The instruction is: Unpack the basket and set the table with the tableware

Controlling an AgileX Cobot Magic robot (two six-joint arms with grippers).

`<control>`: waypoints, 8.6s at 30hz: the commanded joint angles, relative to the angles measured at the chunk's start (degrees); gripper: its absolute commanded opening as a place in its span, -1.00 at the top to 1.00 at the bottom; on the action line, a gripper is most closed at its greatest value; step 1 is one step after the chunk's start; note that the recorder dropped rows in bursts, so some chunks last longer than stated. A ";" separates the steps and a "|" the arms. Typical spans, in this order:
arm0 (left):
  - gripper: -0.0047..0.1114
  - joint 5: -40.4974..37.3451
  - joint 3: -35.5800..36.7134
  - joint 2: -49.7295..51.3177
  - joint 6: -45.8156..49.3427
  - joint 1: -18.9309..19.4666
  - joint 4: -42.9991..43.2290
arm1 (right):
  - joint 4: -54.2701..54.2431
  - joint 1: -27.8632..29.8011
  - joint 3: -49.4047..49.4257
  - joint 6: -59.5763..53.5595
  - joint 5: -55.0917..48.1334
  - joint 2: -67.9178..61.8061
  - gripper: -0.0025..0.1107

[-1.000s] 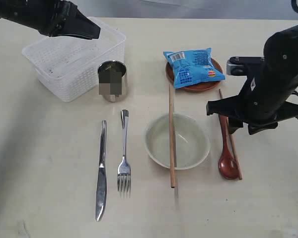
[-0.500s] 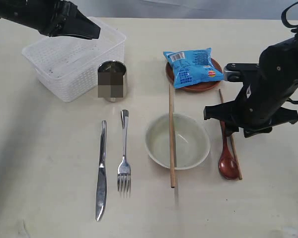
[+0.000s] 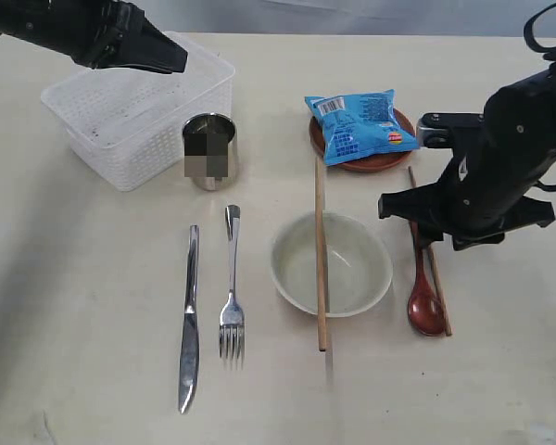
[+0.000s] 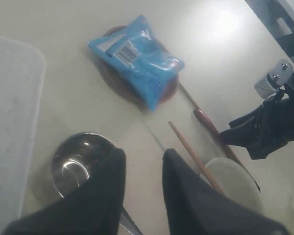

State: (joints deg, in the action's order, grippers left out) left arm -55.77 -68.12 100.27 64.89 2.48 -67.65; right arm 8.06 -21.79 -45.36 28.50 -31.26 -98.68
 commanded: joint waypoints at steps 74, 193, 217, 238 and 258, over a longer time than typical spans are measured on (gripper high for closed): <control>0.47 -1.34 0.40 -0.06 0.66 0.16 -0.49 | -13.00 -17.12 -5.88 3.20 -9.69 11.28 0.96; 0.47 -2.74 0.40 -0.06 1.94 0.16 -0.63 | -6.51 -18.34 -8.19 6.16 -9.75 11.10 0.09; 0.92 21.97 18.47 -17.16 13.90 0.16 -12.48 | 27.41 -18.34 7.81 10.34 2.82 40.58 0.96; 0.92 27.50 26.32 -30.89 15.69 0.16 -8.62 | 35.53 -18.34 17.41 15.62 12.30 44.85 0.96; 0.92 27.50 26.32 -30.89 15.69 0.16 -8.62 | 35.53 -18.34 17.41 15.62 12.30 44.85 0.96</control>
State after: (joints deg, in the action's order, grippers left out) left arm -28.37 -42.06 69.83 80.41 2.48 -76.34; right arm 42.79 -39.97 -28.08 43.73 -19.41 -54.15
